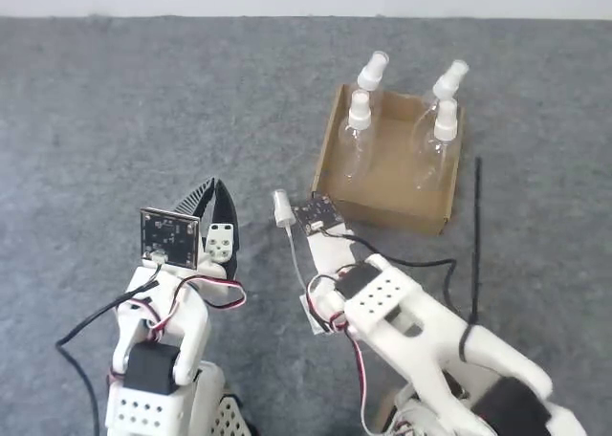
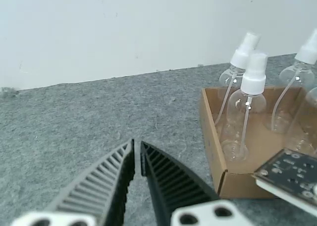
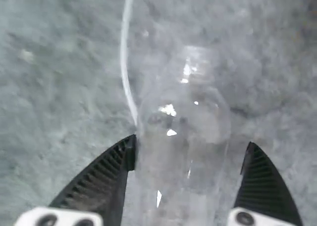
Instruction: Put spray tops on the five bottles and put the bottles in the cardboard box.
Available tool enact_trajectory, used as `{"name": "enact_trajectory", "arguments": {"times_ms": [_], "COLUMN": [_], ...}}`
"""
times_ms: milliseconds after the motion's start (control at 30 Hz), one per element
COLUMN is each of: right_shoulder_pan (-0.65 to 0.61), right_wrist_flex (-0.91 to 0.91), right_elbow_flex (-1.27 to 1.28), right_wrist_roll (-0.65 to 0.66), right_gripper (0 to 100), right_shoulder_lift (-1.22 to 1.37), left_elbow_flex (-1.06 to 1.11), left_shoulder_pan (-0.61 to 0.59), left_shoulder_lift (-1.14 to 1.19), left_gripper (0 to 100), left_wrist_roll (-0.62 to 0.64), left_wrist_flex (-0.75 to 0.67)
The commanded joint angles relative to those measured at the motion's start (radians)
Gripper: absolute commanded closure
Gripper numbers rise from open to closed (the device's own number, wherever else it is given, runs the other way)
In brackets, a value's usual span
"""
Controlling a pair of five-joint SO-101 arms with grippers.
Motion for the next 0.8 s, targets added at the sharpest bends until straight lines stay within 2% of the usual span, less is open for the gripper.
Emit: {"name": "enact_trajectory", "arguments": {"times_ms": [0, 167, 267, 367, 500, 633, 767], "right_shoulder_pan": [-0.010, -0.010, -0.005, -0.005, 0.008, 0.142, 0.360], "right_wrist_flex": [-0.013, -0.007, 0.058, 0.194, 0.384, 0.547, 0.648], "right_elbow_flex": [-0.060, -0.060, -0.069, -0.155, -0.307, -0.433, -0.569], "right_wrist_roll": [-0.012, 0.011, 0.064, 0.115, 0.345, 0.678, 0.707], "right_gripper": [76.5, 99.8, 95.7, 97.2, 98.9, 99.1, 99.1], "right_shoulder_lift": [0.005, -0.061, -0.122, -0.219, -0.348, -0.447, -0.486], "left_elbow_flex": [-0.008, -0.008, -0.008, -0.008, -0.007, -0.007, -0.007], "left_shoulder_pan": [0.000, -0.002, -0.002, -0.002, 0.000, -0.002, -0.003], "left_shoulder_lift": [0.008, 0.008, 0.008, 0.008, 0.009, 0.008, 0.008], "left_gripper": [99, 99, 99, 99, 99, 99, 99], "left_wrist_roll": [0.011, 0.011, 0.011, 0.011, 0.011, 0.011, 0.011], "left_wrist_flex": [-0.003, -0.003, -0.003, -0.003, -0.003, -0.003, -0.005]}}
